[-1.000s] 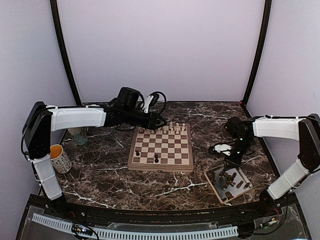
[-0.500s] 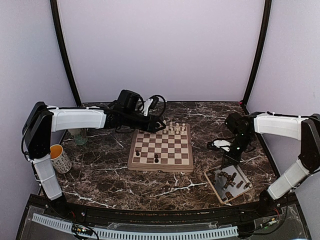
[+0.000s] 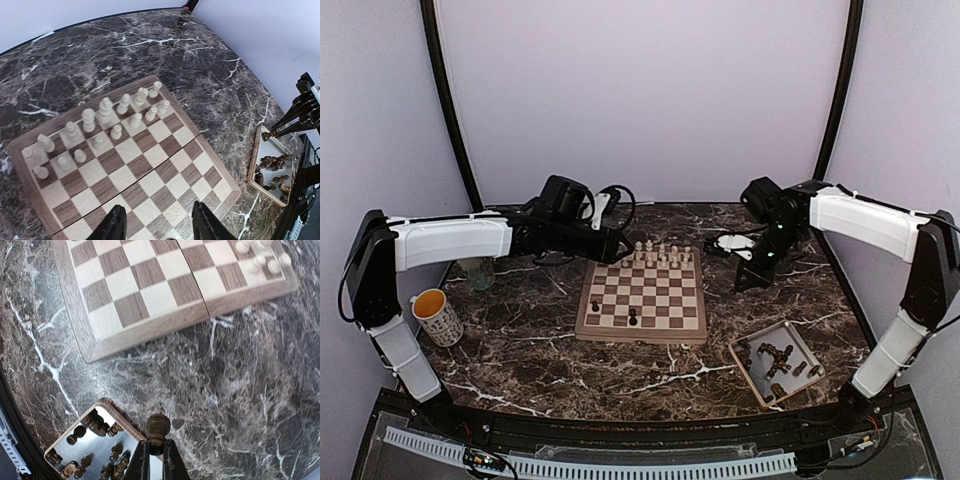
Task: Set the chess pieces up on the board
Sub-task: Place the pawn at a7.
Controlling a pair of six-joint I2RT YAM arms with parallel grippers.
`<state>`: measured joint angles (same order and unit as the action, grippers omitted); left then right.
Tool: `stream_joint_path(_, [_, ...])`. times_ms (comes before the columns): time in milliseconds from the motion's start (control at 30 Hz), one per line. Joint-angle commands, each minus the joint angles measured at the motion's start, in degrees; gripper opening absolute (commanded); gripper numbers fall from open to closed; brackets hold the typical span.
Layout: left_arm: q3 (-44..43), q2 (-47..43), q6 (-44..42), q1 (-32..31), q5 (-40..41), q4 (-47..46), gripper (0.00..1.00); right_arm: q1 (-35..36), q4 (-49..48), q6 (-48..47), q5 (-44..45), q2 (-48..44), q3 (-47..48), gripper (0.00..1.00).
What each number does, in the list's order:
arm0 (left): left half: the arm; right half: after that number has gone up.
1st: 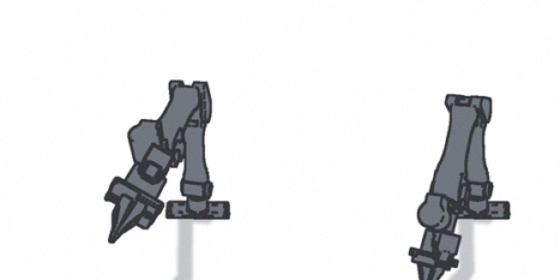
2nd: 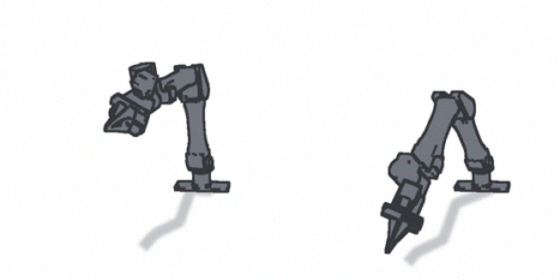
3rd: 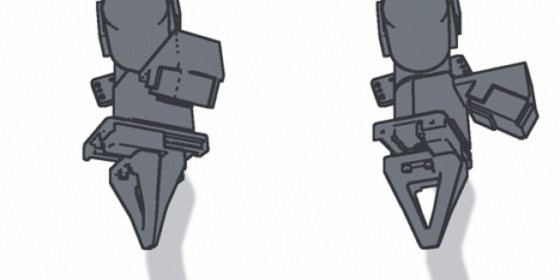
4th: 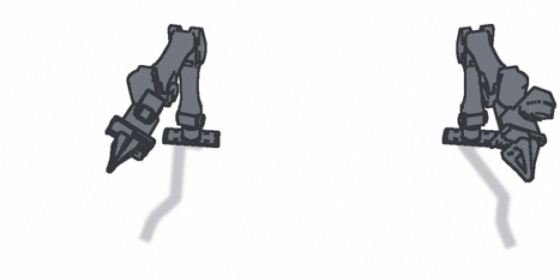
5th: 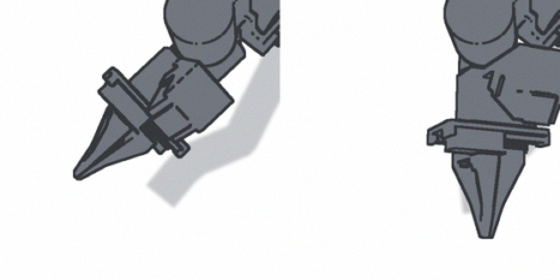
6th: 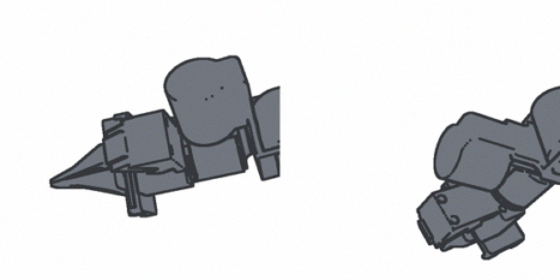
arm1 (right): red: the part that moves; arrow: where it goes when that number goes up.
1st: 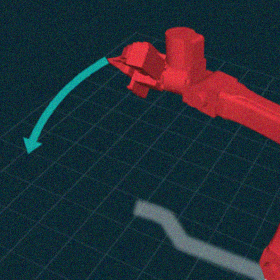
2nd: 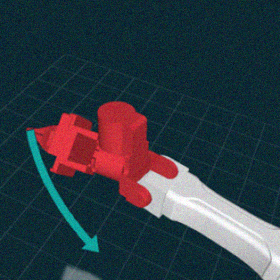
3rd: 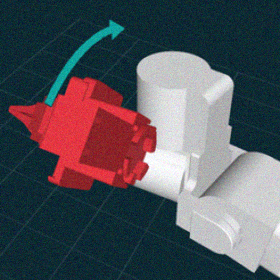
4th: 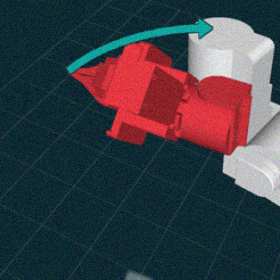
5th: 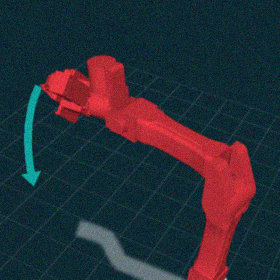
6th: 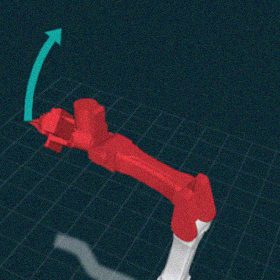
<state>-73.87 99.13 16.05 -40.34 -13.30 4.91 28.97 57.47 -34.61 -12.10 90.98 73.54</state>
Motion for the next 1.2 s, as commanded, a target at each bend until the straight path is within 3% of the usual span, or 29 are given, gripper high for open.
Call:
stream_joint_path(0, [4.2, -7.2, -0.6, 1.0, 9.2, 5.0, 0.48, 4.8, 2.0, 0.2, 1.8, 5.7, 7.6, 0.04])
stream_joint_path(400, [11.7, -15.1, -0.6, 2.6, 13.5, 6.2, 0.49, 14.9, 9.5, -2.1, 2.3, 22.8, 25.2, 0.04])
stream_joint_path(1167, [11.4, -14.2, -0.8, 2.9, 12.0, 7.1, 0.5, 16.3, 5.9, -0.3, 7.1, 27.5, 24.0, 0.07])
